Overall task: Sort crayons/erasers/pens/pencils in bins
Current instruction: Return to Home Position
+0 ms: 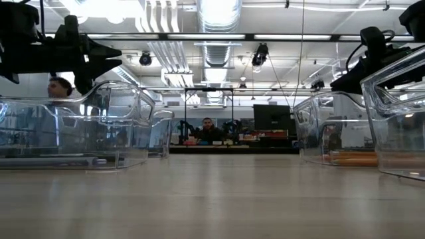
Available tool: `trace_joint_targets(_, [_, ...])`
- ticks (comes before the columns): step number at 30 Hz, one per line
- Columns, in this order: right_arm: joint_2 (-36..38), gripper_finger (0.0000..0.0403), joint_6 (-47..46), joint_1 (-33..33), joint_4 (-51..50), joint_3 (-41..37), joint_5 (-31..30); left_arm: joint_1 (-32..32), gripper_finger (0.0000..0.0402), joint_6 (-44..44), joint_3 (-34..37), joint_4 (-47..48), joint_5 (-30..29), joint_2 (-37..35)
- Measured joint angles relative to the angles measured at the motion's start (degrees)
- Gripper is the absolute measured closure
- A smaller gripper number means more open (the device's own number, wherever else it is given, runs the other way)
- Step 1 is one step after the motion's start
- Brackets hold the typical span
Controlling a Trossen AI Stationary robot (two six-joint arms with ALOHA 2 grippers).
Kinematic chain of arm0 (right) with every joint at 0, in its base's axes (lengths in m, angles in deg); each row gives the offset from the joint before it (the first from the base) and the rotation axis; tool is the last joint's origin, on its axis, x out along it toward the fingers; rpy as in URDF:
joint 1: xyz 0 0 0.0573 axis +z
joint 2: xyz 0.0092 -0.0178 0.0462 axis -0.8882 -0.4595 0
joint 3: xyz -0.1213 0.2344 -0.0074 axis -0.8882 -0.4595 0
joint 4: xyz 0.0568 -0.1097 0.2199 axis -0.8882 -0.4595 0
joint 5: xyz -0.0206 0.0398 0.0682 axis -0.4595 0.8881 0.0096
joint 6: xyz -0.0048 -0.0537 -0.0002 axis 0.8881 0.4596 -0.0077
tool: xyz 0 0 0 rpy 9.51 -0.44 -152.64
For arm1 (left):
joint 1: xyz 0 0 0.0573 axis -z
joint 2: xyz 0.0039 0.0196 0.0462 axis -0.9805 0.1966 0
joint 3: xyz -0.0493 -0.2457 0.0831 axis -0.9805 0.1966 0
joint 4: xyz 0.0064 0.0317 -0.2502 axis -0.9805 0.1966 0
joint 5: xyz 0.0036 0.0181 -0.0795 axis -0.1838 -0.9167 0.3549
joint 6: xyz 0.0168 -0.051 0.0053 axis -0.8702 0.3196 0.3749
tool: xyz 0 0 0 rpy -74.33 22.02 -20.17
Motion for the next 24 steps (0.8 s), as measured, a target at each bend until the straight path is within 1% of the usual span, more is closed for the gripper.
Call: trace_joint_targets(24, [-0.02,0.0364,0.61,0.00,0.09,0.00,0.00,0.00,0.0278,-0.01,0.00,0.00,0.02,0.07])
